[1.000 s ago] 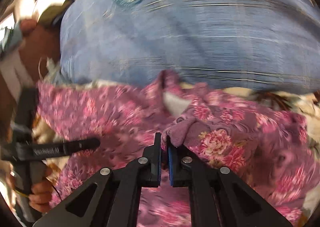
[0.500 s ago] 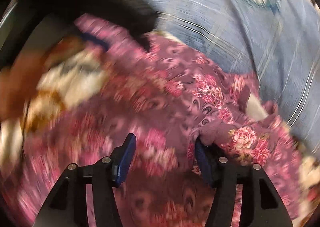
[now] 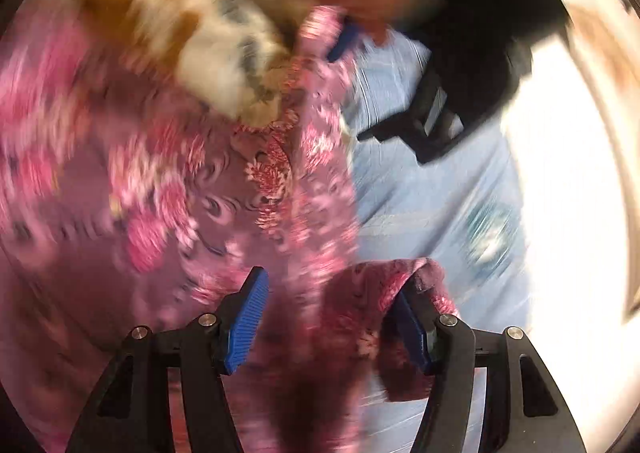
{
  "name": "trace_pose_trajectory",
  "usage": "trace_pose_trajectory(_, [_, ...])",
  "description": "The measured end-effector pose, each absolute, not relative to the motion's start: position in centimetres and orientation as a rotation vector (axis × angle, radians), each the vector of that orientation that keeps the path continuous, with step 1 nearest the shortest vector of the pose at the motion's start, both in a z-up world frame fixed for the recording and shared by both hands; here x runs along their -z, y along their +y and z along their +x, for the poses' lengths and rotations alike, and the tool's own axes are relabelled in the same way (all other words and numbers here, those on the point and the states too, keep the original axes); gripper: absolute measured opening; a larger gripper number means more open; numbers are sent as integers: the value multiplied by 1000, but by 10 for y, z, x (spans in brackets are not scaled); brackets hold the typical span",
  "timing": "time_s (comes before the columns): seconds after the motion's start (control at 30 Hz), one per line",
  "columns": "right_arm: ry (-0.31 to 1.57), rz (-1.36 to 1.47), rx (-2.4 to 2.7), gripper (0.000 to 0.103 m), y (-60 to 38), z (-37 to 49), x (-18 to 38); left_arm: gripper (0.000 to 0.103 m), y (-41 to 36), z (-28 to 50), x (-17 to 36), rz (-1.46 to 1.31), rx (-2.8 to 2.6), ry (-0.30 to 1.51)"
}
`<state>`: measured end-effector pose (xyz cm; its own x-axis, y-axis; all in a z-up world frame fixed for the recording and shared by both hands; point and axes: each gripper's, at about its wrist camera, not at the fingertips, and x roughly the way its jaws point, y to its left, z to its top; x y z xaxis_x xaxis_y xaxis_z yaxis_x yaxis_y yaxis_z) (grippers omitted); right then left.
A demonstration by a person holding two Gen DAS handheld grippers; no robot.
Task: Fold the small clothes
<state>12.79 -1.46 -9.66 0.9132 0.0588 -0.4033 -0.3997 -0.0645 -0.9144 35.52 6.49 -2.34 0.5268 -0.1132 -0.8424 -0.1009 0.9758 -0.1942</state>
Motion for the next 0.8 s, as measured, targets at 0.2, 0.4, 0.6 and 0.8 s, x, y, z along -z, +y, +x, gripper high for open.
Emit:
trace_pose_trajectory(0.2, [303,-1725,-371,69,-45,111,98,73,58,351,19,-195,31,1028])
trace_pose_trajectory(0.4, [306,-1661,-327,92,-49,113,73,73,40,342,3,-207,101,1010])
trace_pose_trajectory(0.6, [922,-716,-348,92,-109,190,-3,74,32,329,-1,-106,157,1000])
trace_pose_trajectory(0.8, [1208,298,-373,79,-220,228,18,74,-8,313,-7,88,185,983])
